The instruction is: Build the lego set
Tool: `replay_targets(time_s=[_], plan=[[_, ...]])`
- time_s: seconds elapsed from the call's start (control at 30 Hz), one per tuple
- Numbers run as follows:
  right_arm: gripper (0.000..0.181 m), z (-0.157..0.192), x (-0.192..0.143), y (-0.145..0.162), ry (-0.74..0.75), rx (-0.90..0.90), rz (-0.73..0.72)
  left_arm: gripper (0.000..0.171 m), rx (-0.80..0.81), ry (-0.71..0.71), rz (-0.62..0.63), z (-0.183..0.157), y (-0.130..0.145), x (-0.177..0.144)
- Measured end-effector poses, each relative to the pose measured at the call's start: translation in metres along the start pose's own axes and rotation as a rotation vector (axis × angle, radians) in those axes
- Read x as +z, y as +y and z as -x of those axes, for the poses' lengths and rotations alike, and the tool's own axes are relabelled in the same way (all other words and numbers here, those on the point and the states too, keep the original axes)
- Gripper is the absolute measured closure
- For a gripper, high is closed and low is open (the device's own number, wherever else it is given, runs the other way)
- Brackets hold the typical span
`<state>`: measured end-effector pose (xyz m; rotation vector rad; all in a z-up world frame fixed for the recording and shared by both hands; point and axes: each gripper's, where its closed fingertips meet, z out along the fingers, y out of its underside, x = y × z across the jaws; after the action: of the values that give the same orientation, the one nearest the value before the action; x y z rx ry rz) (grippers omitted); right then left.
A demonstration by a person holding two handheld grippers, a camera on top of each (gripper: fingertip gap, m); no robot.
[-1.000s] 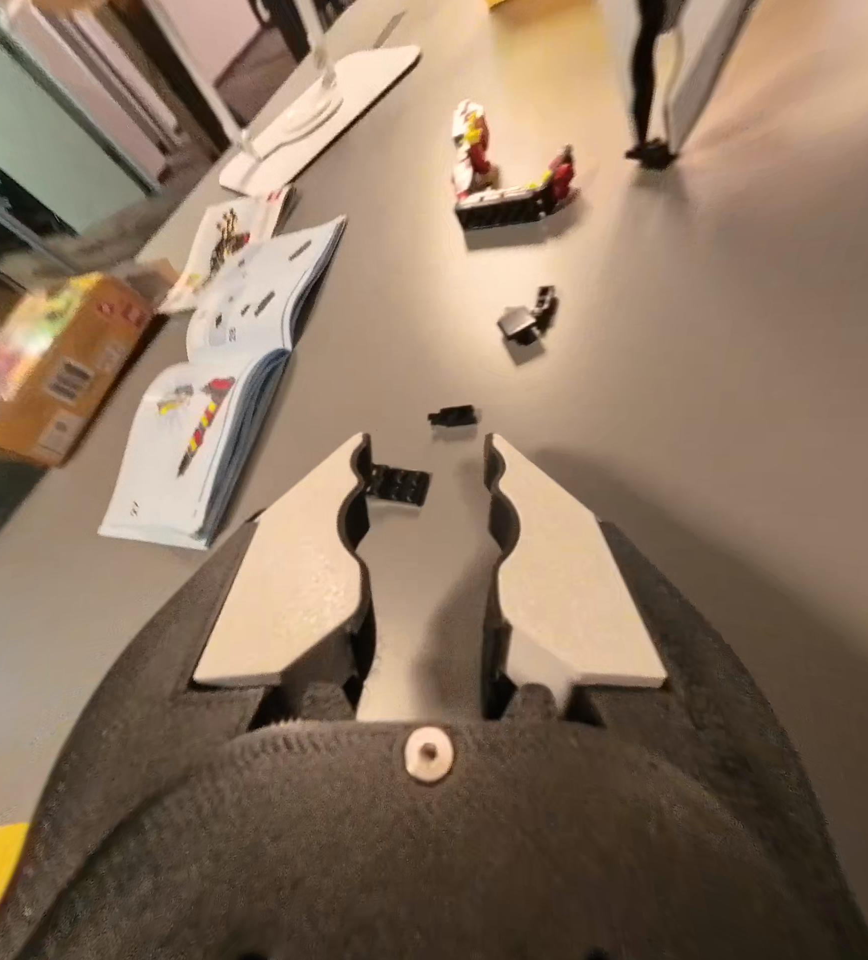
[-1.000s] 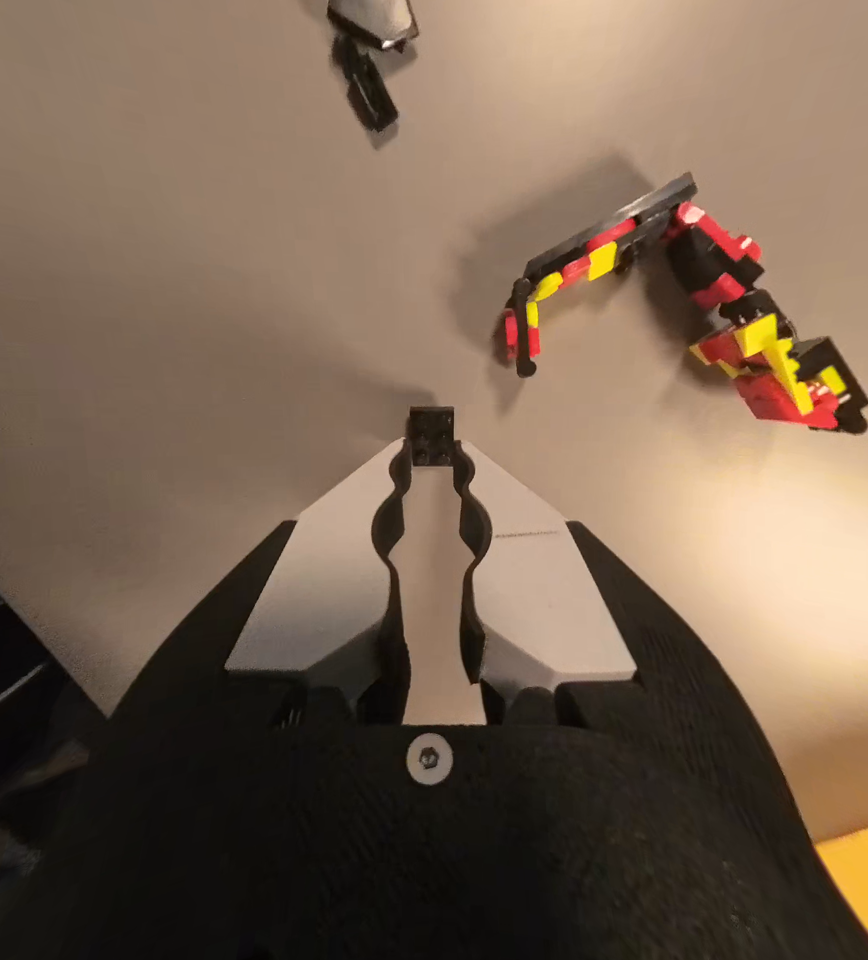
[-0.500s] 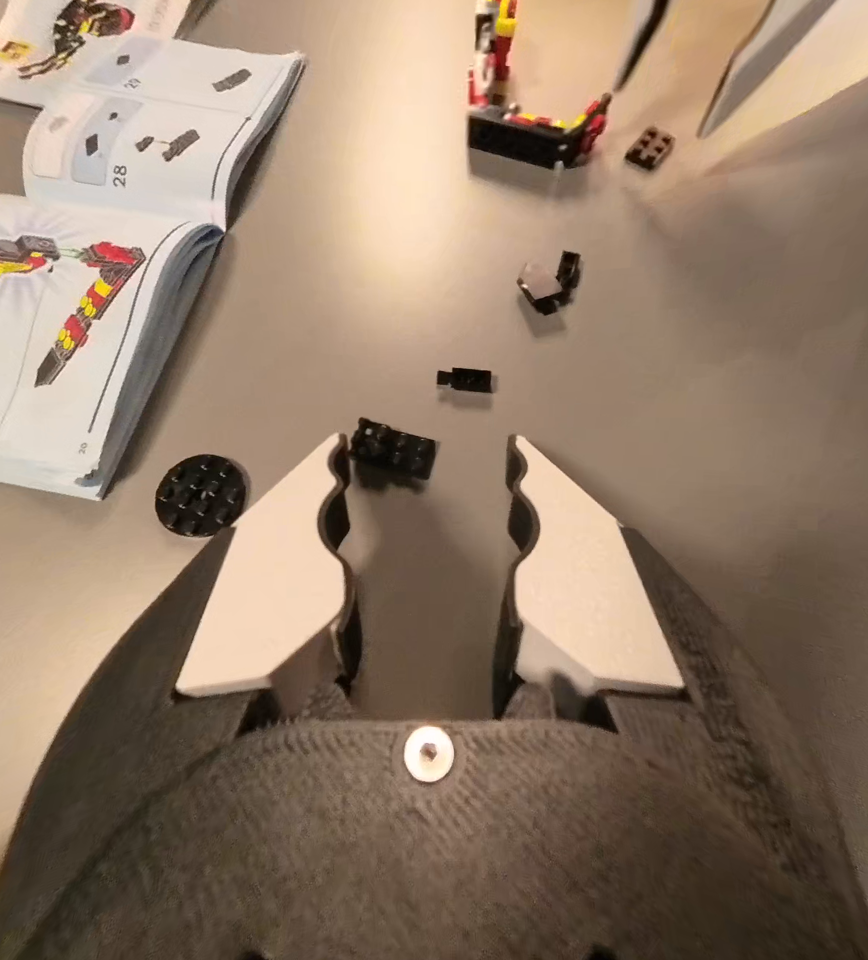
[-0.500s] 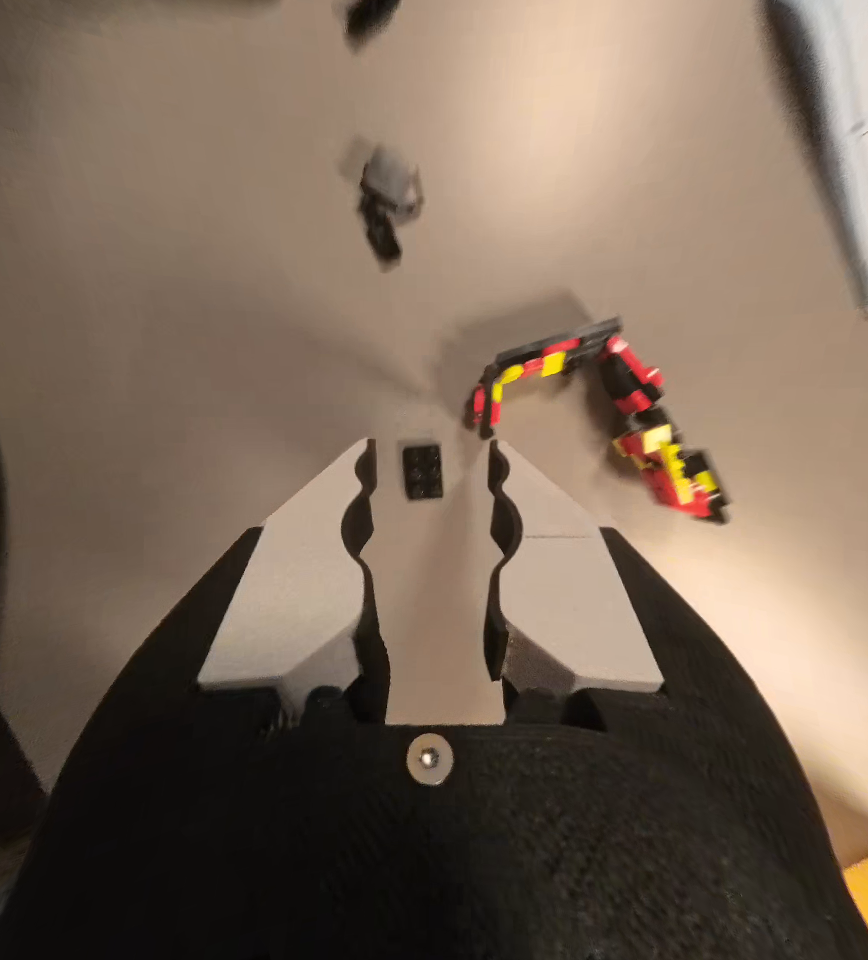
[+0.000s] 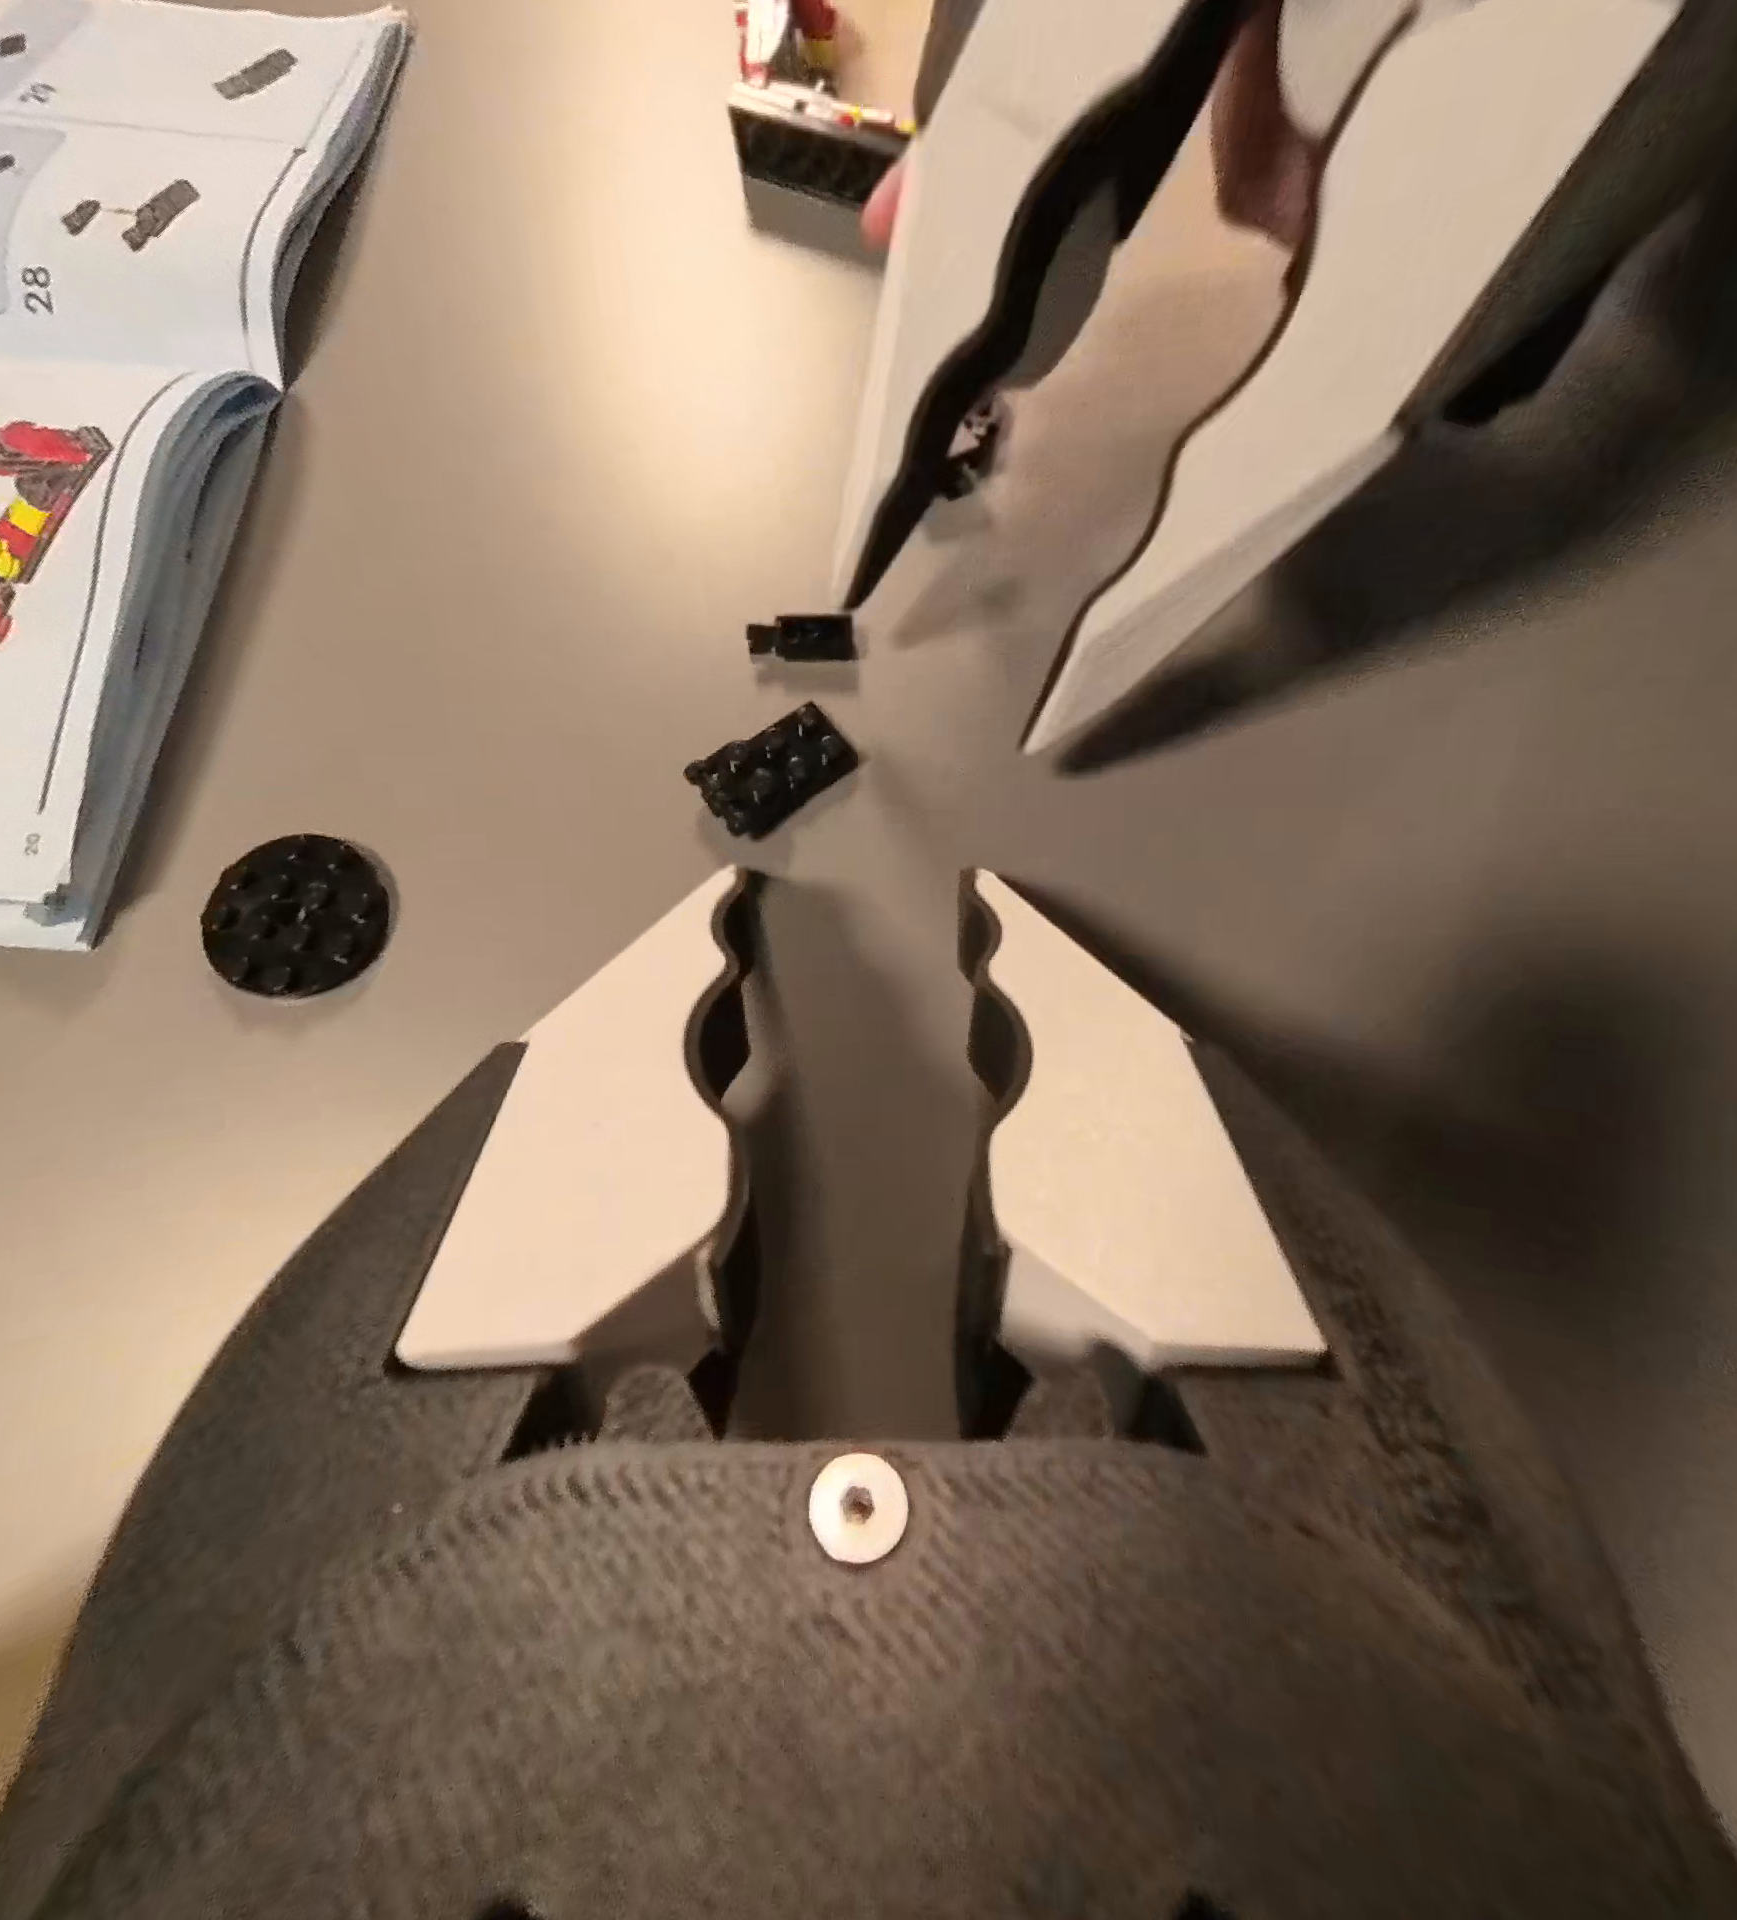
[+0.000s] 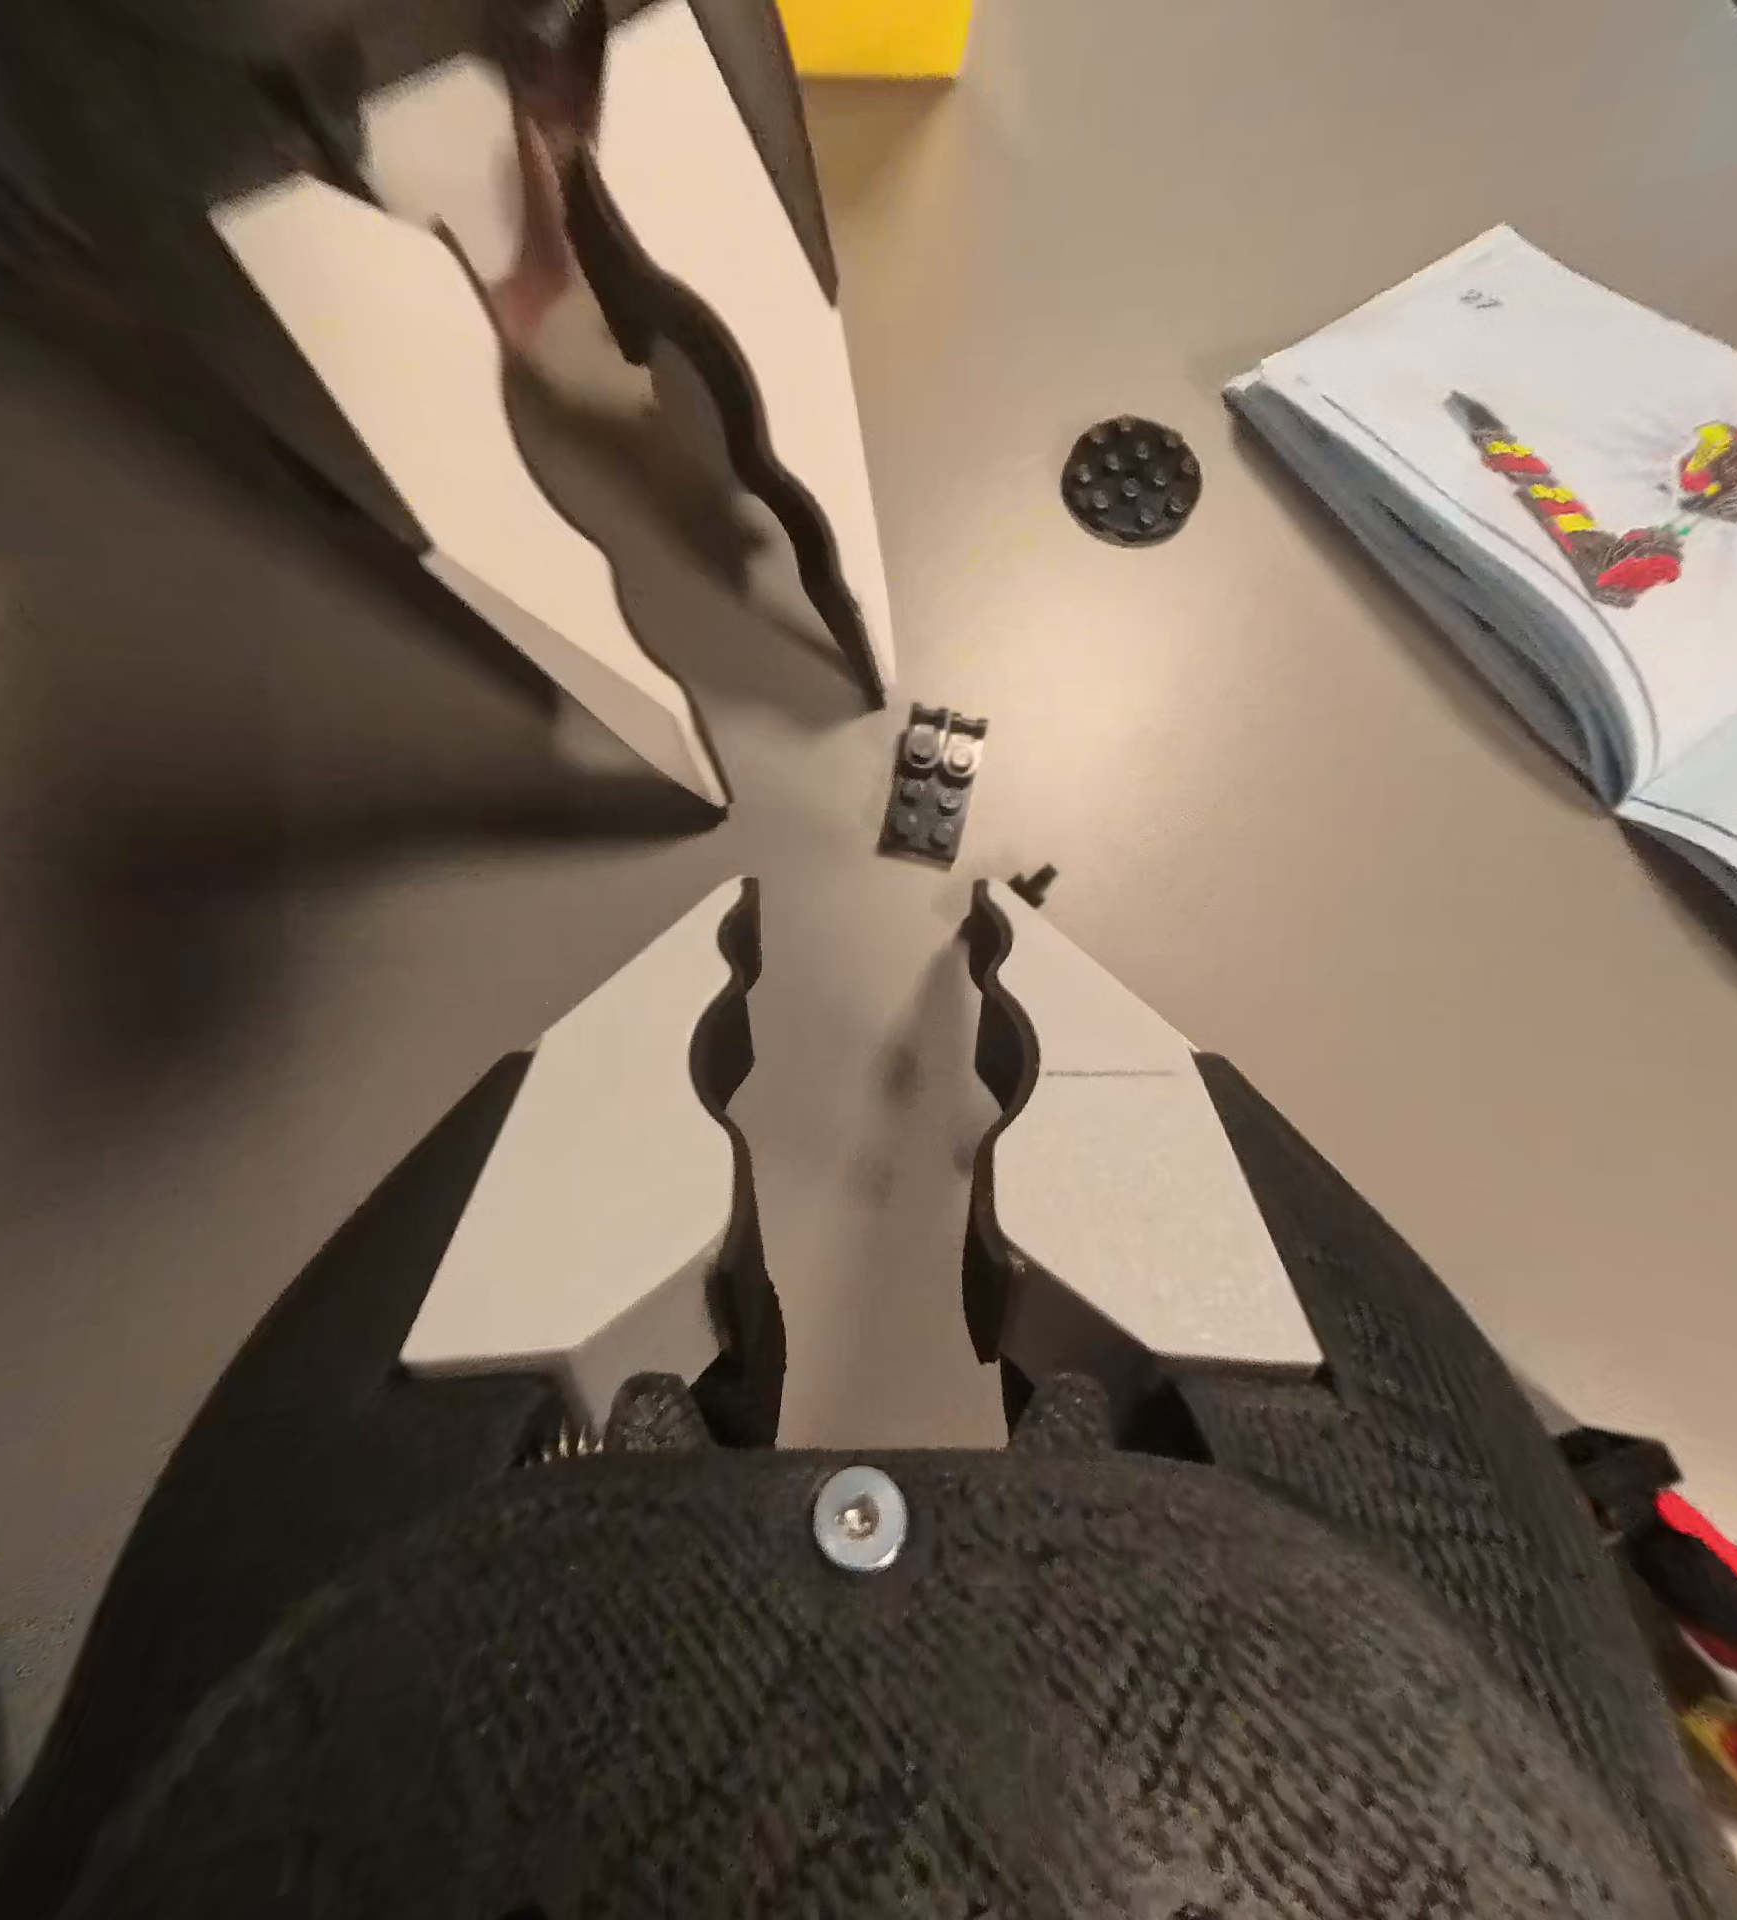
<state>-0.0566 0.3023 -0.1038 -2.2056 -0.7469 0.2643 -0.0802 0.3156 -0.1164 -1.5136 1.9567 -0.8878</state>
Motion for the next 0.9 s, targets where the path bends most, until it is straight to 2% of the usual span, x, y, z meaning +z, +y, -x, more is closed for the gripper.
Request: replay_targets(time_s=[0.07,0.27,0.43,0.5,0.57,0.6,0.7,0.8,0.9], plan=[[0.142,-0.007,0.012,0.001,0.063,-0.006,0.034,0.134,-0.001,-0.01,-0.004,0.002,0.001,-0.001],[0.152,-0.006,0.024,-0.005,0.017,0.069,0.046,0.134,0.015,-0.033,-0.043,0.008,-0.003,-0.006],[0.181,0.002,0.025,-0.006,-0.036,-0.045,0.074,0.13,0.049,-0.007,-0.096,0.005,-0.009,-0.011],[0.181,0.002,0.025,-0.006,-0.051,-0.158,0.072,0.128,0.075,0.007,-0.109,0.001,-0.01,-0.012],[0.181,0.0,0.024,-0.005,-0.053,-0.197,0.08,0.128,0.1,0.003,-0.107,0.0,-0.01,-0.012],[0.179,-0.001,0.023,-0.006,-0.048,-0.18,0.079,0.128,0.104,-0.013,-0.097,0.002,-0.008,-0.011],[0.146,0.005,0.025,-0.008,-0.075,-0.062,0.084,0.129,0.087,-0.035,-0.044,0.007,0.0,-0.009],[0.148,0.002,0.033,-0.014,0.004,0.042,0.042,0.131,0.08,-0.056,-0.049,0.012,-0.001,-0.011],[0.148,-0.002,0.037,-0.019,0.076,0.068,0.018,0.13,0.085,-0.103,-0.043,0.02,0.002,-0.015]])
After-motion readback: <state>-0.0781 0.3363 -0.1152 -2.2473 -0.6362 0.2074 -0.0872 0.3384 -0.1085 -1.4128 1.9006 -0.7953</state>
